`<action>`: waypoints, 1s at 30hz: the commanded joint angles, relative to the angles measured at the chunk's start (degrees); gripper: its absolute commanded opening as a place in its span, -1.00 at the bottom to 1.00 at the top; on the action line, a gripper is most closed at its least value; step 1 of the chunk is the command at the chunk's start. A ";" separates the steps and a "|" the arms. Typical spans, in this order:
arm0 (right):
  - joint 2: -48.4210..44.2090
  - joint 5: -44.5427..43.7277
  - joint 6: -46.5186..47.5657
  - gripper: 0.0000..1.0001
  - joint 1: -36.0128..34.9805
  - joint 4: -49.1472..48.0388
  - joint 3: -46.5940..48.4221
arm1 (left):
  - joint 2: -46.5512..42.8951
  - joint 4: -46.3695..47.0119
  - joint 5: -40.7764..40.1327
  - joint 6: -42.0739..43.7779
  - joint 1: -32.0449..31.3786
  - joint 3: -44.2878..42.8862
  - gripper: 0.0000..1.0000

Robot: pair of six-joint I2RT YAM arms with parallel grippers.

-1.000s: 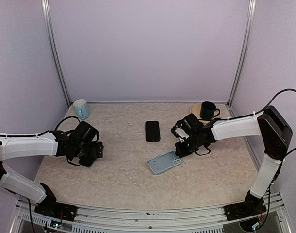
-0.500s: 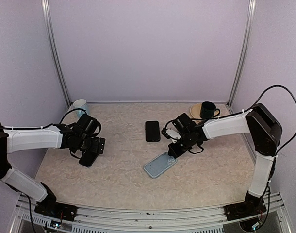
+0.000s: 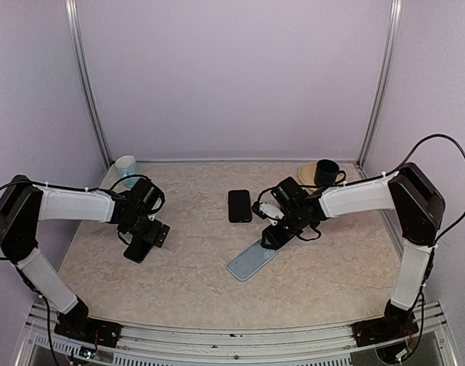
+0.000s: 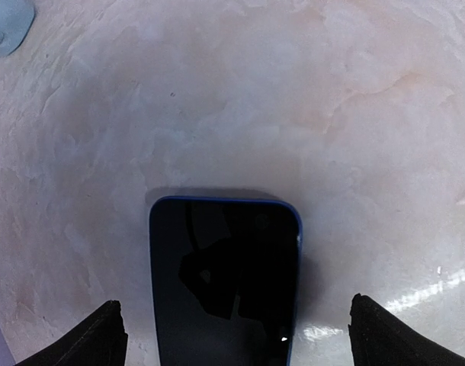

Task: Put the phone into the phone case
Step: Move the phone case to the center of the board, then pick up the phone from the center of the board.

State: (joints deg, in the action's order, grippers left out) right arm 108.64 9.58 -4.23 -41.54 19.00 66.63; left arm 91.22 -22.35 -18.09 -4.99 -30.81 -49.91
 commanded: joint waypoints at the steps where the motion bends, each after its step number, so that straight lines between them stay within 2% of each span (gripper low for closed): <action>1: -4.76 2.36 -0.02 -0.18 -0.60 -0.51 -2.12 | 3.03 0.39 3.40 3.29 3.85 -2.49 0.98; 9: -10.09 2.14 -1.18 0.09 -0.67 -0.63 -3.95 | 4.45 1.22 11.75 4.09 9.26 -2.91 0.98; 14: -13.77 2.69 -2.13 0.23 -0.65 -1.57 -5.65 | 7.07 1.01 12.54 4.29 9.45 -3.09 0.98; 23: -17.00 2.25 -2.41 0.32 -0.60 -2.04 -7.31 | 9.79 0.05 14.09 3.88 9.40 -3.37 0.98; 30: -16.62 2.63 -2.57 0.33 -0.65 -2.10 -7.45 | 10.33 -1.31 13.01 2.79 9.35 -3.10 0.89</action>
State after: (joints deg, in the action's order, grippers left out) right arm 92.97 11.77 -6.26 -41.54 17.69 59.92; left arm 99.31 -20.43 -3.97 -1.87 -21.50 -53.78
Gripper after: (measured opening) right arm 0.663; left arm 0.954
